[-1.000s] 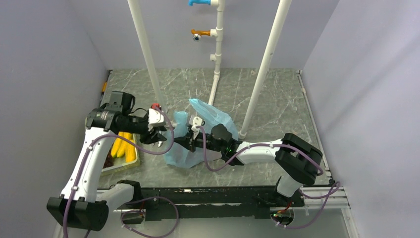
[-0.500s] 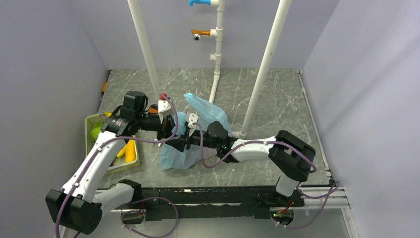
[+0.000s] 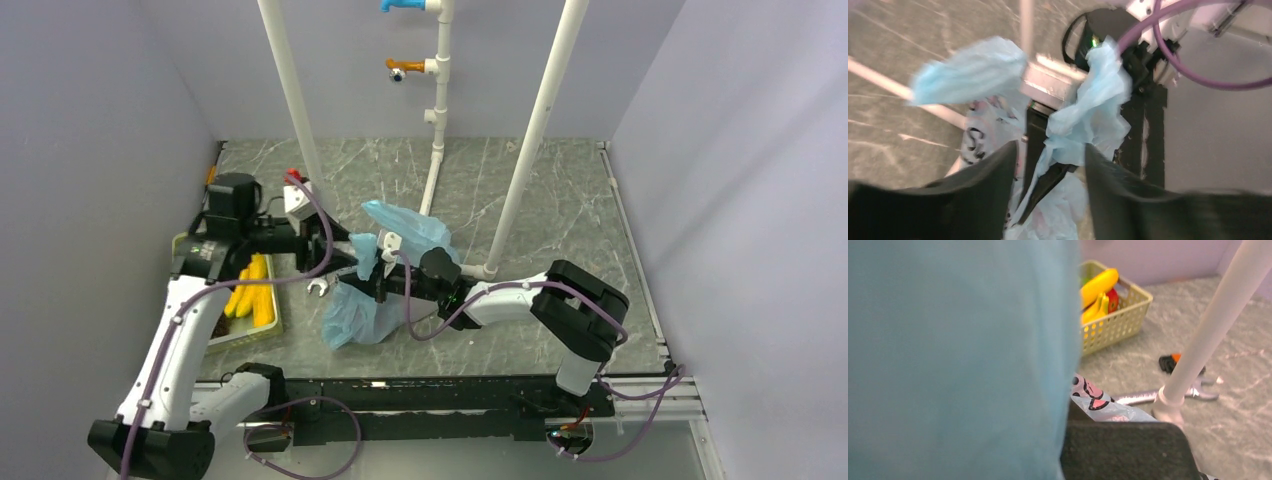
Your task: Place the fake fruits into the plastic bag and tie a complex knot
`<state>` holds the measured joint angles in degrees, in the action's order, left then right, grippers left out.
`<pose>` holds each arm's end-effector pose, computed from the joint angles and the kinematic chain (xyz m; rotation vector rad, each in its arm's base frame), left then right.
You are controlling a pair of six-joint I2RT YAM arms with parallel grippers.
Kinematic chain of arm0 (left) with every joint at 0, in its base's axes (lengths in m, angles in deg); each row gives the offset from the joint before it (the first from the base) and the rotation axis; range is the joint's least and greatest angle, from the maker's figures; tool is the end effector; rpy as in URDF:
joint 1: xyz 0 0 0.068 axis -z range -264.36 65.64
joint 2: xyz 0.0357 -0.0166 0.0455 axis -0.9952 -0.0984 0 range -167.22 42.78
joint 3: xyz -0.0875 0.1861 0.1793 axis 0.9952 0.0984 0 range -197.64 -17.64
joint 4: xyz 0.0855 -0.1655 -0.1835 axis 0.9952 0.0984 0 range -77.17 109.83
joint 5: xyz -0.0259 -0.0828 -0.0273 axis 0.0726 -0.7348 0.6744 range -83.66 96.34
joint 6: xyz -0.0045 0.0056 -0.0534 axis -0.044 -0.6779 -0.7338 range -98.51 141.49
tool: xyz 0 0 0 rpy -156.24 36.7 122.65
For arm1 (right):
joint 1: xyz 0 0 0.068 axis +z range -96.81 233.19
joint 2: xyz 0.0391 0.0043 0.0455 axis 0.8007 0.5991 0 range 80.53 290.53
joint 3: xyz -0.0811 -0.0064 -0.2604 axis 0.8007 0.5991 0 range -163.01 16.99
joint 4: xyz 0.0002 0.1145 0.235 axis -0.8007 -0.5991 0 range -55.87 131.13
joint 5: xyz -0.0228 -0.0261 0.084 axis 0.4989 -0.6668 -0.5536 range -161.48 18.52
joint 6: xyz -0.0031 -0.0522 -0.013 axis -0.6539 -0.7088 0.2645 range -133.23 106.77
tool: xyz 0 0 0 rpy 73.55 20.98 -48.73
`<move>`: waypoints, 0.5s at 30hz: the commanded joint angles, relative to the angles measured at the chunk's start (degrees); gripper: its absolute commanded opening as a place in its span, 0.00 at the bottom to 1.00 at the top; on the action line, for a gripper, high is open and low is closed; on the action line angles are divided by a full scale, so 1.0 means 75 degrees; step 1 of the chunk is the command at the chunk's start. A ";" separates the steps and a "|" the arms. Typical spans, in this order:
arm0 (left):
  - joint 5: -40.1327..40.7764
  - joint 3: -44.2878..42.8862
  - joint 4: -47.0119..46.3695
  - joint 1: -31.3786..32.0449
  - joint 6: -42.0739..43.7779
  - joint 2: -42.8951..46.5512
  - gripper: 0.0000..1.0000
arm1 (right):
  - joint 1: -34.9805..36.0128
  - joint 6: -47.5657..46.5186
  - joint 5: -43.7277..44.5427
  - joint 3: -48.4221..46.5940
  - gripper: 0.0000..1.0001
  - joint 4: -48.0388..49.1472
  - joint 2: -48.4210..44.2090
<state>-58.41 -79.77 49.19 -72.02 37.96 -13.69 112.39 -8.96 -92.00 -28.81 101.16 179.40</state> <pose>0.1776 -0.0718 0.3720 1.0936 1.6062 -1.1206 0.1749 0.3176 0.2276 -0.9859 1.2172 1.1479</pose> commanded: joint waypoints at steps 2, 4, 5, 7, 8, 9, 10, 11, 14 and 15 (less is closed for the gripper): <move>-0.0365 -0.1424 0.4226 -0.1016 0.4703 -0.0080 0.73 | -0.0036 -0.0090 0.0279 -0.0016 0.00 -0.0389 0.0166; -0.0347 -0.1466 0.5108 -0.1030 0.5703 -0.0075 0.91 | -0.0039 -0.0088 0.0271 -0.0116 0.00 -0.0426 0.0168; -0.0452 -0.1406 0.5133 -0.1025 0.5704 -0.0041 0.98 | -0.0044 -0.0070 0.0255 -0.0144 0.00 -0.0431 0.0181; -0.0664 -0.1112 0.4367 -0.0978 0.4988 0.0109 0.99 | -0.0039 -0.0077 0.0228 -0.0174 0.00 -0.0419 0.0187; -0.0650 -0.0921 0.3870 -0.0917 0.4544 0.0171 0.99 | -0.0034 -0.0063 0.0219 -0.0174 0.00 -0.0401 0.0176; -0.0582 -0.0707 0.3339 -0.0839 0.4270 0.0217 0.99 | -0.0041 -0.0056 0.0210 -0.0195 0.00 -0.0409 0.0153; -0.0471 -0.0484 0.2800 -0.0737 0.3817 0.0278 0.99 | -0.0042 -0.0065 0.0181 -0.0206 0.01 -0.0417 0.0143; -0.0361 -0.0261 0.2325 -0.0638 0.3483 0.0321 0.99 | -0.0039 -0.0056 0.0151 -0.0209 0.01 -0.0407 0.0121; -0.0264 0.0239 0.1104 -0.0408 0.2613 0.0357 0.99 | -0.0029 -0.0088 0.0019 -0.0233 0.02 -0.0378 0.0108; -0.0267 0.0373 0.0692 -0.0327 0.2319 0.0341 0.97 | -0.0046 -0.0095 -0.0021 -0.0243 0.03 -0.0354 0.0115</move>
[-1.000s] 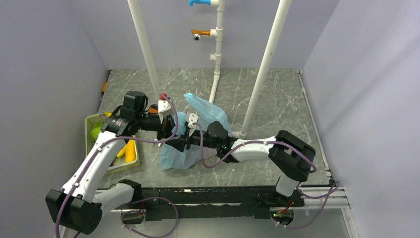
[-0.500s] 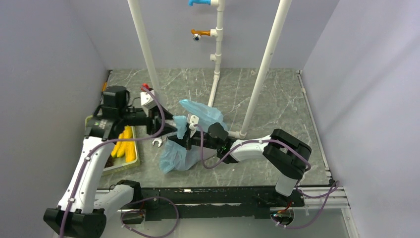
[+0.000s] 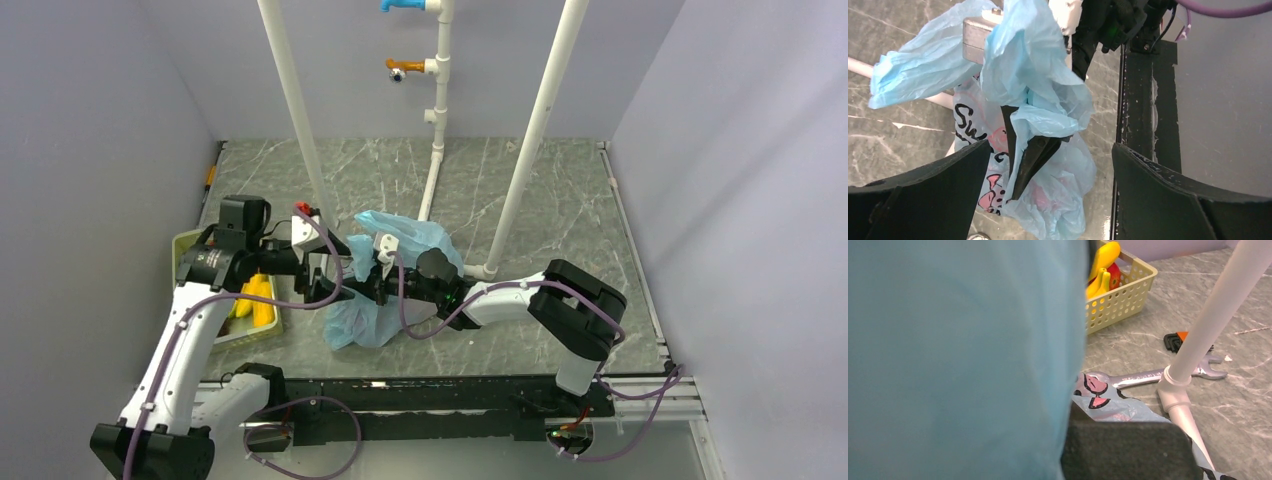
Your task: Place the fake fruits into the plastic bag and tie a complex knot
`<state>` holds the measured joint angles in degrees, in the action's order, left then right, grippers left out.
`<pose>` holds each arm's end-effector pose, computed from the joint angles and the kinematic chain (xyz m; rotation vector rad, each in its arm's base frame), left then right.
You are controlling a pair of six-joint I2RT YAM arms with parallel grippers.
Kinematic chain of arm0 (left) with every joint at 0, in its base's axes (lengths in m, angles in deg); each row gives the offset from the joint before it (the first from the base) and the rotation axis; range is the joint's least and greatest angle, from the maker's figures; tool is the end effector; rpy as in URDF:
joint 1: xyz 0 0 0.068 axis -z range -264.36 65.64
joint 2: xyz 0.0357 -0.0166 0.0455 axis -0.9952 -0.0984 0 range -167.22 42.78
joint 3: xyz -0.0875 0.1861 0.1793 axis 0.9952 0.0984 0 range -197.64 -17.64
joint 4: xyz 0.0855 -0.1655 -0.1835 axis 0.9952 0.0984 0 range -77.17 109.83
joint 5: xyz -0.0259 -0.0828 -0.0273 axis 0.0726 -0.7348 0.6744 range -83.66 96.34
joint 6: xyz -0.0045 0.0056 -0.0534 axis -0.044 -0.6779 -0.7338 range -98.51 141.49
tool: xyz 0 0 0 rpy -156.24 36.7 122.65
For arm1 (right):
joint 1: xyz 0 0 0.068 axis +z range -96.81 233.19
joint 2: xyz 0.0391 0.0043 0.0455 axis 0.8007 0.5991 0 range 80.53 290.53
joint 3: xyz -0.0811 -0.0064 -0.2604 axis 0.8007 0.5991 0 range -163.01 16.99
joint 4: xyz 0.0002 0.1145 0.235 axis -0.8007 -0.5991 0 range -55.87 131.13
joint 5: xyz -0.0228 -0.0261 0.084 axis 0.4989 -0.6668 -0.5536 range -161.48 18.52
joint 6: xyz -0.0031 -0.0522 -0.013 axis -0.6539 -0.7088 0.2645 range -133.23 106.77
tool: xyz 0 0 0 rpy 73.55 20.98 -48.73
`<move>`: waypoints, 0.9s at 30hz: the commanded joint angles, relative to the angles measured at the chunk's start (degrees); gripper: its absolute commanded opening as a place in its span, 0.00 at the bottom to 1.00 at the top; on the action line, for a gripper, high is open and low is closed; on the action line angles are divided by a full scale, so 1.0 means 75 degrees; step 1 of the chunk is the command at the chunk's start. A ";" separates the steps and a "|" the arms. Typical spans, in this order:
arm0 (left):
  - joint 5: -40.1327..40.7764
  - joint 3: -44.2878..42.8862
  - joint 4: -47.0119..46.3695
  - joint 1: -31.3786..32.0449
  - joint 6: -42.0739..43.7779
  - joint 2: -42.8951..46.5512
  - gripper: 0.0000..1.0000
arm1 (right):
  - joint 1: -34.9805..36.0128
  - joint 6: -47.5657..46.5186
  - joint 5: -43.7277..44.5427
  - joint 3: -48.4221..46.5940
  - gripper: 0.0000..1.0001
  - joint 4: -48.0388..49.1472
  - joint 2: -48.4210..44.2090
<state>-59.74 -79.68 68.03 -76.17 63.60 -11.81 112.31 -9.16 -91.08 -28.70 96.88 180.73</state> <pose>0.1555 -0.0552 0.3545 1.2688 1.5525 -0.9906 0.1773 0.3196 0.2111 -1.0144 1.3209 1.1192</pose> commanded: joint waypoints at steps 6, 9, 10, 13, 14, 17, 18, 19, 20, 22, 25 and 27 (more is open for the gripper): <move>-0.0253 0.0505 -0.2596 0.0467 -0.1163 -0.0387 0.65 | -0.0018 -0.0217 -0.0262 -0.0229 0.05 0.0317 -0.0105; -0.0456 0.0359 -0.2526 0.0479 -0.0875 -0.0635 0.51 | -0.0017 -0.0260 -0.0319 -0.0202 0.06 0.0366 -0.0131; -0.0509 0.0296 -0.2429 0.0489 -0.0737 -0.0727 0.46 | -0.0012 -0.0256 -0.0322 -0.0201 0.06 0.0383 -0.0133; -0.0640 0.0083 -0.1828 0.0567 -0.0115 -0.1011 0.28 | -0.0018 -0.0275 -0.0335 -0.0261 0.06 0.0373 -0.0125; -0.0679 0.0044 -0.1577 0.0603 0.0076 -0.1088 0.26 | -0.0017 -0.0280 -0.0341 -0.0279 0.06 0.0382 -0.0109; -0.0628 0.0072 -0.1377 0.0772 0.0478 -0.1153 0.46 | -0.0025 -0.0308 -0.0335 -0.0328 0.06 0.0395 -0.0057; -0.0572 0.0135 -0.1497 0.0844 0.0396 -0.1112 0.54 | -0.0018 -0.0315 -0.0341 -0.0346 0.06 0.0373 -0.0042; -0.0500 0.0244 -0.1733 0.0898 0.0205 -0.1093 0.57 | -0.0018 -0.0339 -0.0339 -0.0342 0.07 0.0372 -0.0037; -0.0458 0.0334 -0.1915 0.0930 0.0054 -0.1079 0.57 | -0.0018 -0.0360 -0.0323 -0.0343 0.07 0.0388 -0.0044; -0.0403 0.0385 -0.1978 0.0959 -0.0019 -0.1165 0.43 | -0.0026 -0.0395 -0.0309 -0.0352 0.07 0.0343 -0.0083; -0.0516 0.0050 -0.1180 0.0856 0.0531 -0.1429 0.13 | -0.0033 -0.0472 -0.0319 -0.0335 0.12 0.0130 -0.0266; -0.0573 -0.0152 -0.0487 0.0659 0.1047 -0.1567 0.00 | -0.0067 -0.0474 -0.0365 -0.0280 0.30 -0.0148 -0.0508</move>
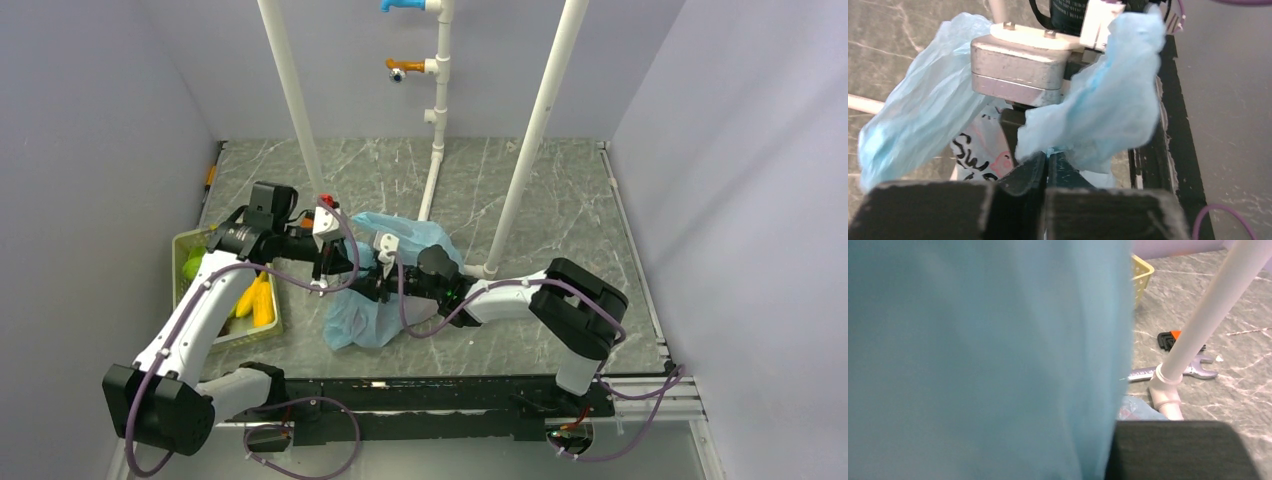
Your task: Place the fake fruits into the plastic bag and tie a complex knot
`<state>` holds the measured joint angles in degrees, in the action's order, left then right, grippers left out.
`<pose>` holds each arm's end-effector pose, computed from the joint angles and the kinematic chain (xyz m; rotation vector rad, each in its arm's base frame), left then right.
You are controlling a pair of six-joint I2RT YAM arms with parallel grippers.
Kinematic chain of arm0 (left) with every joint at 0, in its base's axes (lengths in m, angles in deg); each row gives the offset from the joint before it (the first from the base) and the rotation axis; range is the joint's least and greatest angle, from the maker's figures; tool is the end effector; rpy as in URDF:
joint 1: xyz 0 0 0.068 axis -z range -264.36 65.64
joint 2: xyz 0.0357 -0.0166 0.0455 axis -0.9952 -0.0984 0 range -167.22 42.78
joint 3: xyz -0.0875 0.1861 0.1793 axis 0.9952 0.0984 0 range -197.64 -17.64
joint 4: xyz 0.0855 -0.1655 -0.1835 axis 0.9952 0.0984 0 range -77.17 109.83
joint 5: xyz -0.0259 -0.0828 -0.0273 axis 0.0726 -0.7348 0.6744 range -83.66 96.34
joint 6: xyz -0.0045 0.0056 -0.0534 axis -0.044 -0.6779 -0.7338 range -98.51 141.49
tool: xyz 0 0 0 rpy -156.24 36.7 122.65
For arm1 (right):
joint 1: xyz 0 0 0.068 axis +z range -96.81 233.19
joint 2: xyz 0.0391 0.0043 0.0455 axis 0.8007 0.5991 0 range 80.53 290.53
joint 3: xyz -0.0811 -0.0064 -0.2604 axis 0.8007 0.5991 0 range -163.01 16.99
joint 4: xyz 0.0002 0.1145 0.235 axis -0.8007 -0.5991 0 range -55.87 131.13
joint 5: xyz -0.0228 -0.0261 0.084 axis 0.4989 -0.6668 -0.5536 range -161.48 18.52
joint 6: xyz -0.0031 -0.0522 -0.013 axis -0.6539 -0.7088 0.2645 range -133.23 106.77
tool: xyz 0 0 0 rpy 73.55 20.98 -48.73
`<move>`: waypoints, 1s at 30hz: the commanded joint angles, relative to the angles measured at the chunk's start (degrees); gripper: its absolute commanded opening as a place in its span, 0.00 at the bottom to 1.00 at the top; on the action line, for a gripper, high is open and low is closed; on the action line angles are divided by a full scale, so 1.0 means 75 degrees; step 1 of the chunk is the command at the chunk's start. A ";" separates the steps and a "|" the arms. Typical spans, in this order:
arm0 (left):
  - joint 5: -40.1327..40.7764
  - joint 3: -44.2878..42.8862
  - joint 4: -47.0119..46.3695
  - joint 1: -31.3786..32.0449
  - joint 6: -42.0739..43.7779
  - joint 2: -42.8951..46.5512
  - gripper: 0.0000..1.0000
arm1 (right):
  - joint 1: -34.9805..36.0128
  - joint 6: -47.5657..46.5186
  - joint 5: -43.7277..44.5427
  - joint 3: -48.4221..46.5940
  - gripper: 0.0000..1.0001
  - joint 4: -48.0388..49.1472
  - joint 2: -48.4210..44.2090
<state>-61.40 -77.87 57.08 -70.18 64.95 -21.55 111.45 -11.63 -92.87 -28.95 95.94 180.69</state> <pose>0.1980 -0.0840 0.3284 1.3746 1.4667 -1.0777 0.1814 0.3177 0.2108 -1.0554 1.2977 1.0971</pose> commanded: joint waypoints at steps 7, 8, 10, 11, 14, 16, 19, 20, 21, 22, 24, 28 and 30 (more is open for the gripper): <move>-0.0249 -0.0938 0.2555 -0.0723 0.2756 -0.0527 0.00 | -0.0220 -0.0941 -0.0644 -0.0292 0.76 -0.1965 -0.1801; -0.0186 -0.0992 0.2777 -0.0745 0.3001 -0.0585 0.00 | -0.0247 -0.1051 -0.0880 -0.0383 0.76 -0.2506 -0.2029; -0.0166 -0.1076 0.3151 -0.0776 0.3493 -0.0651 0.00 | -0.0289 -0.1383 -0.1317 -0.0613 0.77 -0.3527 -0.2480; -0.0163 -0.1110 0.3240 -0.0778 0.3617 -0.0666 0.00 | -0.0287 -0.1550 -0.1485 -0.0749 0.78 -0.4044 -0.2720; -0.0189 -0.1178 0.3385 -0.0777 0.3902 -0.0680 0.00 | -0.0336 -0.2004 -0.1965 -0.1209 0.80 -0.5437 -0.3412; -0.0190 -0.1204 0.3407 -0.0778 0.3975 -0.0680 0.00 | -0.0432 -0.2065 -0.1812 -0.1564 0.94 -0.6122 -0.3811; -0.0188 -0.1272 0.3487 -0.0777 0.4154 -0.0691 0.00 | -0.0860 -0.2207 -0.1551 -0.2405 1.00 -0.7535 -0.3800; -0.0190 -0.1299 0.3471 -0.0777 0.4159 -0.0700 0.00 | -0.1077 -0.2297 -0.1496 -0.2706 1.00 -0.8101 -0.3670; -0.0185 -0.1308 0.3458 -0.0780 0.4159 -0.0703 0.00 | -0.1317 -0.2429 -0.1474 -0.3013 1.00 -0.8555 -0.3481; -0.0181 -0.1320 0.3444 -0.0768 0.4158 -0.0705 0.00 | -0.1540 -0.2533 -0.1382 -0.3390 1.00 -0.9016 -0.3284; -0.0151 -0.1382 0.3450 -0.0753 0.4181 -0.0725 0.00 | -0.1982 -0.2811 -0.1325 -0.3974 1.00 -0.9854 -0.2846; -0.0163 -0.1464 0.3451 -0.0745 0.4177 -0.0749 0.00 | -0.2417 -0.3272 -0.1385 -0.4611 1.00 -1.0898 -0.2069; -0.0171 -0.1458 0.3357 -0.0727 0.4074 -0.0763 0.00 | -0.2516 -0.3409 -0.1596 -0.4914 1.00 -1.1280 -0.1692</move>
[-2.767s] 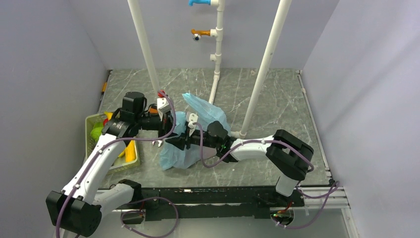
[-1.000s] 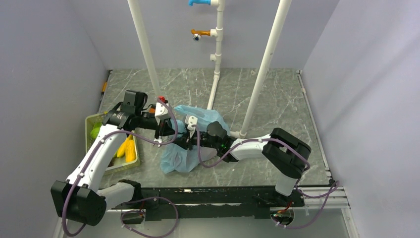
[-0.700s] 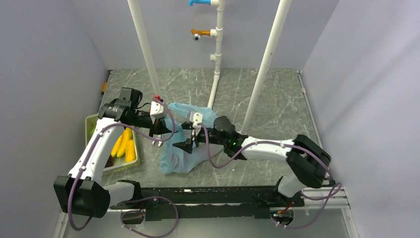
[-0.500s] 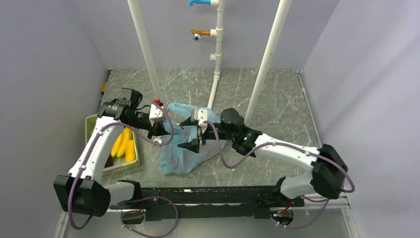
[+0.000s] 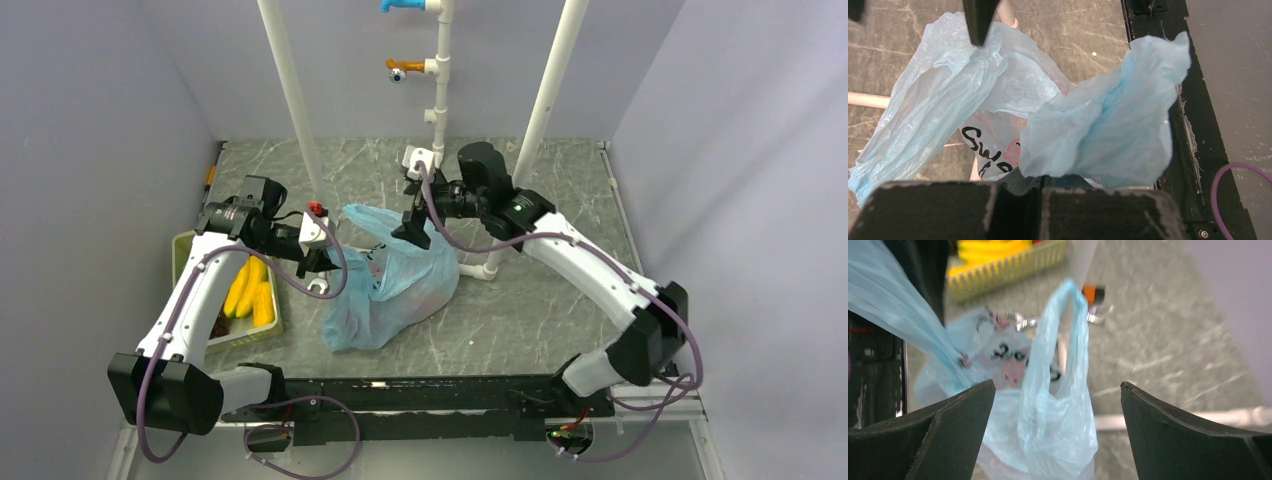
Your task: Place the fake fruits into the plastic bag and tie a complex knot
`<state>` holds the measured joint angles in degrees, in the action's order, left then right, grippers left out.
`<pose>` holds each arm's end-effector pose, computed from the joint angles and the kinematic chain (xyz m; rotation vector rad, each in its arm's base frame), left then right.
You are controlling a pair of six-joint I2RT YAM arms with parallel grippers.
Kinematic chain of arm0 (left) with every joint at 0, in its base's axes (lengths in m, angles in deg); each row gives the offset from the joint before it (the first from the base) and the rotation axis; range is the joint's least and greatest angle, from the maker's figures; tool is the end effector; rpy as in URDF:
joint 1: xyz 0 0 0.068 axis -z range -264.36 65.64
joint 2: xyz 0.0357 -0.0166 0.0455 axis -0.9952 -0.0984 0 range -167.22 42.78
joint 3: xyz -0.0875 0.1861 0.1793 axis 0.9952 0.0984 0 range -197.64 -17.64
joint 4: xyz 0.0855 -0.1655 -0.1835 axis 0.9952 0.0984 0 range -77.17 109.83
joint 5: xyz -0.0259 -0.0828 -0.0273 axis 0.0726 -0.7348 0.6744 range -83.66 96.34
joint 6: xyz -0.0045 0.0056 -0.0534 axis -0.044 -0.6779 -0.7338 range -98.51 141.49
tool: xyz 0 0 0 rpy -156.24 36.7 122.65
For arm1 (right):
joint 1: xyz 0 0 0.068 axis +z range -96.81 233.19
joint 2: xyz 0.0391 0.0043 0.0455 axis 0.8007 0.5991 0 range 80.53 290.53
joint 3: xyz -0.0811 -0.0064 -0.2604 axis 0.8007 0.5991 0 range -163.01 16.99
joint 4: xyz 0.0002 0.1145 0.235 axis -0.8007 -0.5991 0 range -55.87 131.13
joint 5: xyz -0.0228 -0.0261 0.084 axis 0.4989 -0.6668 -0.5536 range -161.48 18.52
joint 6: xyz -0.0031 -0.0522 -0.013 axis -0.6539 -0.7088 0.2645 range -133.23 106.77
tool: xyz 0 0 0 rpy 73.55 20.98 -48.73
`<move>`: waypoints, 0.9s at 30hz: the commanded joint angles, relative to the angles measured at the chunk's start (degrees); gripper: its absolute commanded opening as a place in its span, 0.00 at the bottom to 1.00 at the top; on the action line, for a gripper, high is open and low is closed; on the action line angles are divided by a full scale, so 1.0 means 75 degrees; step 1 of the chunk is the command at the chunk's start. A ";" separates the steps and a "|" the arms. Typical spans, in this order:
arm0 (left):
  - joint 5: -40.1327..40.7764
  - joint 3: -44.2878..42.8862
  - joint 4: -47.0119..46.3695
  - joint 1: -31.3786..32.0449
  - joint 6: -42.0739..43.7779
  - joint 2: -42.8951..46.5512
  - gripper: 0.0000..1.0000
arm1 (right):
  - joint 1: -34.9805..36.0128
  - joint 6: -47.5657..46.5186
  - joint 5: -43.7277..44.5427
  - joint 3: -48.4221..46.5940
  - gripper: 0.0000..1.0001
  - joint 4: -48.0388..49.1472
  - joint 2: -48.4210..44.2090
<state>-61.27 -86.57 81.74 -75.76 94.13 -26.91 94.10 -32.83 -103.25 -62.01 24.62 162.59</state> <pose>0.1975 -0.0631 0.3357 1.5252 1.3993 -0.9714 0.2368 0.2299 0.3869 -1.2849 1.4471 0.7781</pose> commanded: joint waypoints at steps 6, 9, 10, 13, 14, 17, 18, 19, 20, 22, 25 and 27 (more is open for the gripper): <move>-0.0080 -0.0360 0.0081 0.0084 0.0207 -0.0093 0.00 | -0.0394 -0.0760 -0.1059 -0.1510 1.00 -0.2636 0.1842; -0.0031 -0.0361 0.0078 0.0084 0.0192 -0.0078 0.00 | -0.0424 -0.0811 -0.0908 -0.1512 1.00 -0.2451 0.2130; -0.0026 -0.0362 0.0038 0.0084 0.0151 -0.0066 0.00 | -0.0426 -0.0814 -0.0736 -0.1399 1.00 -0.2278 0.2165; -0.0020 -0.0387 -0.0179 0.0084 -0.0094 -0.0048 0.00 | -0.0437 -0.0897 -0.0360 -0.1096 0.87 -0.1915 0.2202; -0.0011 -0.0415 -0.0255 0.0084 -0.0200 -0.0064 0.00 | -0.0449 -0.0933 -0.0338 -0.0966 0.74 -0.1852 0.2153; 0.0095 -0.0607 -0.0325 0.0090 -0.0265 -0.0182 0.00 | -0.0531 -0.0725 -0.0840 -0.0591 0.16 -0.1779 0.1653; 0.0178 -0.0702 -0.0316 0.0120 -0.0230 -0.0277 0.00 | -0.0560 -0.0503 -0.1071 -0.0408 0.00 -0.1693 0.1404; 0.0274 -0.0849 -0.0199 0.0200 -0.0060 -0.0390 0.00 | -0.0566 -0.0206 -0.1228 -0.0129 0.00 -0.1483 0.1096; 0.0439 -0.1075 -0.0013 0.0321 0.0153 -0.0515 0.00 | -0.0567 0.0147 -0.1388 0.0139 0.00 -0.1312 0.0820; 0.0929 -0.1406 0.0202 0.0685 0.0333 -0.0770 0.00 | -0.0569 0.0933 -0.1587 0.0585 0.00 -0.0940 0.0315; 0.1550 -0.1728 0.0218 0.1259 0.0252 -0.1058 0.00 | -0.0473 0.1722 -0.1739 0.0926 0.00 -0.0683 -0.0118; 0.1812 -0.1894 0.0052 0.1554 0.0023 -0.1235 0.00 | -0.0399 0.2082 -0.1704 0.0997 0.00 -0.0636 -0.0171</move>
<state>-52.94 -97.45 81.67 -67.82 94.18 -34.47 90.12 -26.64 -112.61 -55.37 13.99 164.65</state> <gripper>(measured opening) 0.012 0.010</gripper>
